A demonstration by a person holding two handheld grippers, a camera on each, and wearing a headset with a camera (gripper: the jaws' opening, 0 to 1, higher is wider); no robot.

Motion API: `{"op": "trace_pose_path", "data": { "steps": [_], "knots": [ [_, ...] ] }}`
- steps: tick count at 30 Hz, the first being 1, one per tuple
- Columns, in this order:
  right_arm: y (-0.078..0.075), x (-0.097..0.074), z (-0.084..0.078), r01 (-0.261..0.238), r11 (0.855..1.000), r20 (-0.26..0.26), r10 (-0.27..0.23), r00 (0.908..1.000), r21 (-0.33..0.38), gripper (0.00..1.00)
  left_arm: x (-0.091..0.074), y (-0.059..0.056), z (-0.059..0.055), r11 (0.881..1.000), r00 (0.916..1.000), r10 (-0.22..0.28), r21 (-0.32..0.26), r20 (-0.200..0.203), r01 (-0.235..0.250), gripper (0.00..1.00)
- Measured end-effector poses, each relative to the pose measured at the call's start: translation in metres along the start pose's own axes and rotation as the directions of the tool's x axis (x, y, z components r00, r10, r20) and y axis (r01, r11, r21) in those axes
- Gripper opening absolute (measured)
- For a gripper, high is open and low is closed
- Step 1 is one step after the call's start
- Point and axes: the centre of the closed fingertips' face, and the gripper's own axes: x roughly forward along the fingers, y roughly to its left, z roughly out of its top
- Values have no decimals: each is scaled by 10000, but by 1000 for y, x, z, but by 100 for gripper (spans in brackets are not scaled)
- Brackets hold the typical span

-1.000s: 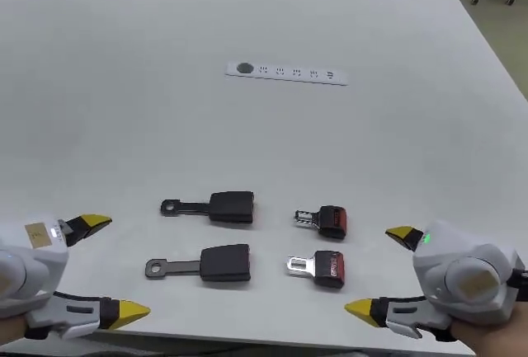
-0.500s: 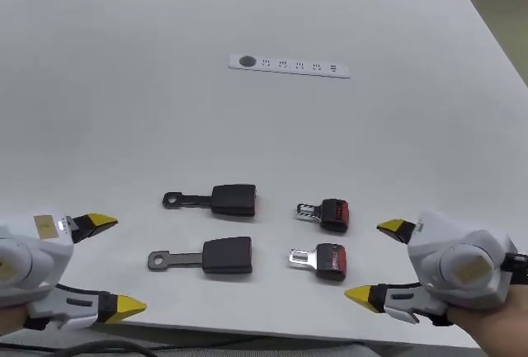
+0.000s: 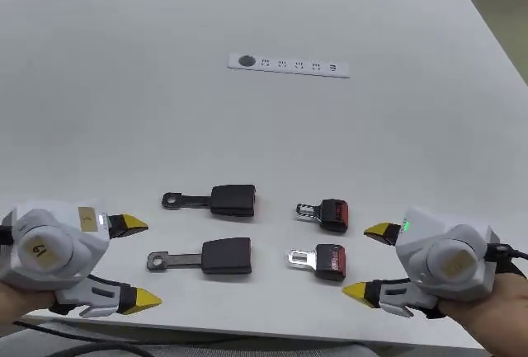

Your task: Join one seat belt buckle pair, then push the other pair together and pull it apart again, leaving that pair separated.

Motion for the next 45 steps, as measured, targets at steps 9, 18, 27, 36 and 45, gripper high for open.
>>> {"op": "trace_pose_path", "data": {
  "steps": [9,18,27,36,45],
  "knots": [
    [2,18,-3,-437,9984,-217,429,9988,-363,46,26,3,8,9981,9970,-379,462,-679,411,58],
    [-2,26,-4,-812,9952,-464,786,9958,-553,43,43,3,18,9946,9942,-752,660,-765,803,54],
    [1,34,-8,-1408,9885,-769,1363,9877,-560,39,62,1,33,9850,9887,-1225,1113,-865,1318,51],
    [1,44,-6,-1823,9812,-981,1757,9795,-638,38,78,-9,32,9667,9726,-1890,1483,-1354,2085,48],
    [2,50,-9,-2256,9724,-1199,2174,9687,-595,33,89,-8,36,9517,9603,-2270,1724,-1623,2541,44]
  ]
}}
